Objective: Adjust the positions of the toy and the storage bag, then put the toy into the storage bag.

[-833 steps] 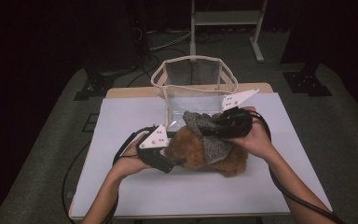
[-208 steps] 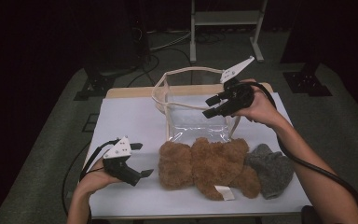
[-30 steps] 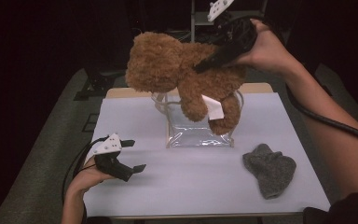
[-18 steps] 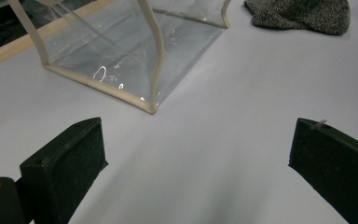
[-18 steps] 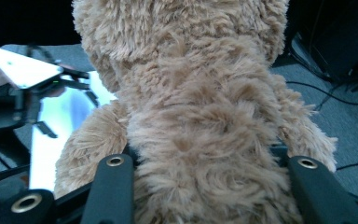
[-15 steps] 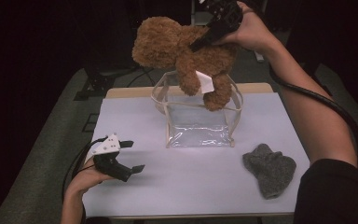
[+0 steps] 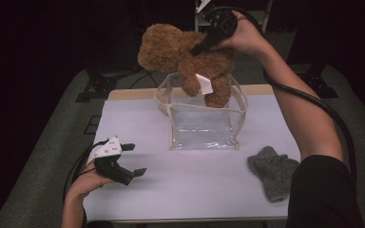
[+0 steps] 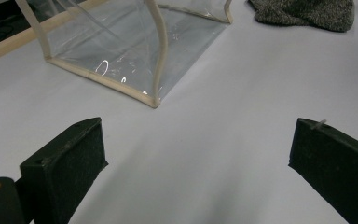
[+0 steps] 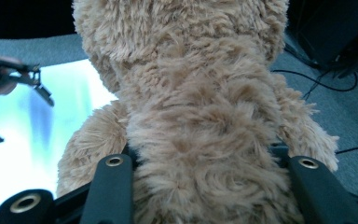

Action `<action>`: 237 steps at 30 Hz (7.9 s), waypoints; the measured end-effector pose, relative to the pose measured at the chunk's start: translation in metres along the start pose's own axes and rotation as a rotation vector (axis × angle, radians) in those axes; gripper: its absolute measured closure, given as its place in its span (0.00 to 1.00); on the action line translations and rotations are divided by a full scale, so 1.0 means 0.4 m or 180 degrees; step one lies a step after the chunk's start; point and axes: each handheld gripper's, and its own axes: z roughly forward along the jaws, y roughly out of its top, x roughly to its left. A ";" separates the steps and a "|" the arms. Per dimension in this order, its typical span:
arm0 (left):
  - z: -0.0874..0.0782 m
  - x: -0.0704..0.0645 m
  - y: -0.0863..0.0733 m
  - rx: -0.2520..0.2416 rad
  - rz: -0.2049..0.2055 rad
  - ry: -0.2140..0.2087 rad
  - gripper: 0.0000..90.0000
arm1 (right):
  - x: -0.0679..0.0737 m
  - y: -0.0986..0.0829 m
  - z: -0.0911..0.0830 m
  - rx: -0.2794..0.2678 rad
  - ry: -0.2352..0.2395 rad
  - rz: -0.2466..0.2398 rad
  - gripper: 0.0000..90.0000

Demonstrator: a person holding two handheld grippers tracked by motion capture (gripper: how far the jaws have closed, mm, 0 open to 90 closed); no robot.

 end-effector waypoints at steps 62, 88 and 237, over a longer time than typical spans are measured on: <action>0.009 -0.005 -0.003 0.0063 0.0023 -0.0032 0.03 | -0.054 -0.267 0.102 0.0063 0.0030 0.0717 0.58; 0.007 -0.009 -0.001 0.0065 0.0028 -0.0035 0.03 | 0.011 -0.308 0.228 0.0732 0.0167 0.0466 0.37; 0.023 -0.028 0.031 0.0010 0.0197 -0.0118 0.03 | 0.310 -0.938 -0.038 -0.0652 0.0364 0.1462 0.37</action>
